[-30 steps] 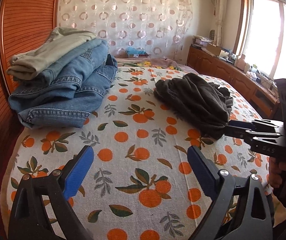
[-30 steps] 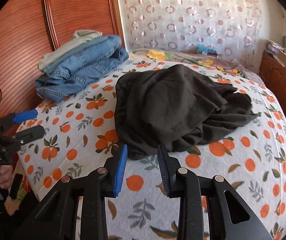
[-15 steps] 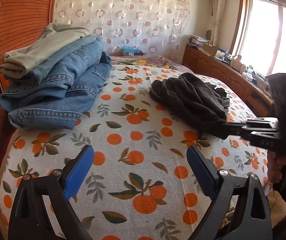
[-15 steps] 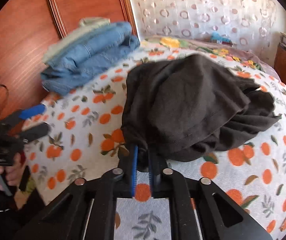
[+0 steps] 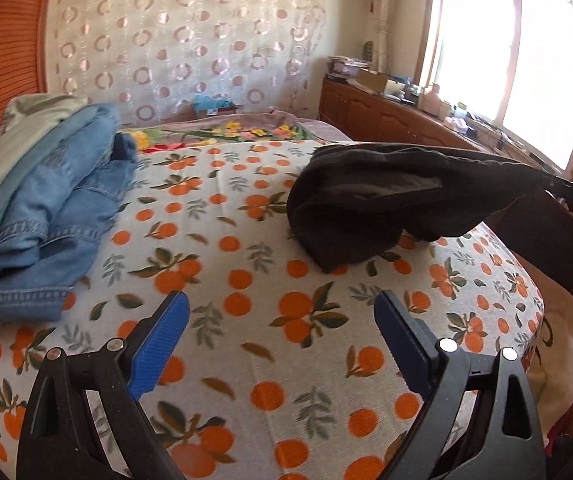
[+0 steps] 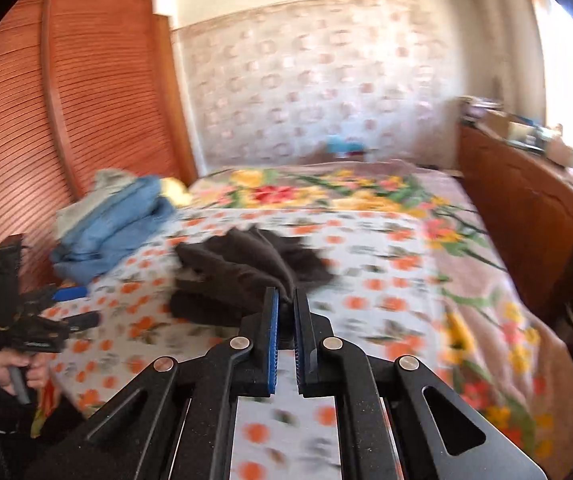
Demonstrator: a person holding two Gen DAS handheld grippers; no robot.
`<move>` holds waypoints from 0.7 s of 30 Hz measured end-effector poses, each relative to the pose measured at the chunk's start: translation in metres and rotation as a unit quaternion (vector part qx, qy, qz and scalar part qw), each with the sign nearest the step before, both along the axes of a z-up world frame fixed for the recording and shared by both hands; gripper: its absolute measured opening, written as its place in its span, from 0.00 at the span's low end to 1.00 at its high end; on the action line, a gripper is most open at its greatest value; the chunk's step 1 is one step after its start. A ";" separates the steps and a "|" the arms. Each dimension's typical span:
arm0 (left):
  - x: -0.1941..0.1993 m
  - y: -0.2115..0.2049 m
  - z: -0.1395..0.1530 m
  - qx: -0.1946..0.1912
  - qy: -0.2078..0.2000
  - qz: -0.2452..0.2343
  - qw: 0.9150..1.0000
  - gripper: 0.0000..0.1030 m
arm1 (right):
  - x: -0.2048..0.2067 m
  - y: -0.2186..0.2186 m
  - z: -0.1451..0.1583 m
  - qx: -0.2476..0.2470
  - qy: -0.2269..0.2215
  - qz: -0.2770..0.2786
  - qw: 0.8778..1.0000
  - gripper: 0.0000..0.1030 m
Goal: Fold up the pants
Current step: 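Lift the black shirt with the right gripper while the left gripper grasps another part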
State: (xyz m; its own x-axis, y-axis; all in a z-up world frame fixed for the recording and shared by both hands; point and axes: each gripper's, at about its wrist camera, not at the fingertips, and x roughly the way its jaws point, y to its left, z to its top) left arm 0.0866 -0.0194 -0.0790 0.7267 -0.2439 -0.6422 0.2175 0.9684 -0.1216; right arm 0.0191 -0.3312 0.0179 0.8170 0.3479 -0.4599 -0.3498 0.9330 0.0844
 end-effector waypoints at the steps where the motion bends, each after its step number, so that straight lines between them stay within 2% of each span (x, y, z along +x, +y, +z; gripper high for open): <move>1: 0.003 -0.005 -0.001 0.001 0.003 -0.007 1.000 0.92 | -0.001 -0.009 -0.004 -0.003 0.002 -0.016 1.000 0.06; 6: 0.017 -0.023 -0.003 0.014 0.014 -0.027 0.999 0.88 | -0.006 -0.047 -0.036 -0.013 0.037 -0.087 0.995 0.06; 10: 0.030 -0.038 -0.004 0.027 0.021 -0.045 0.998 0.86 | -0.013 -0.047 -0.053 -0.004 0.057 -0.087 0.995 0.07; 12: 0.037 -0.043 -0.006 0.034 0.028 -0.051 0.998 0.82 | -0.019 -0.043 -0.055 -0.007 0.056 -0.084 0.995 0.11; 16: 0.047 -0.050 -0.010 0.046 0.035 -0.057 0.997 0.78 | -0.003 -0.042 -0.049 -0.012 0.060 -0.084 0.995 0.22; 17: 0.049 -0.051 -0.011 0.049 0.037 -0.059 0.996 0.77 | 0.003 -0.041 -0.040 -0.013 0.061 -0.083 0.995 0.24; 21: 0.059 -0.053 -0.017 0.057 0.048 -0.064 0.995 0.70 | 0.015 -0.035 -0.041 -0.021 0.064 -0.086 0.994 0.34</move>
State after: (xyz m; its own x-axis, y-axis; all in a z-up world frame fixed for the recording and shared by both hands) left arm 0.1451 -0.0722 -0.0957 0.6284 -0.2520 -0.7359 0.3322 0.9424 -0.0391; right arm 0.0343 -0.3660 -0.0227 0.7964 0.1870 -0.5751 -0.1739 0.9816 0.0784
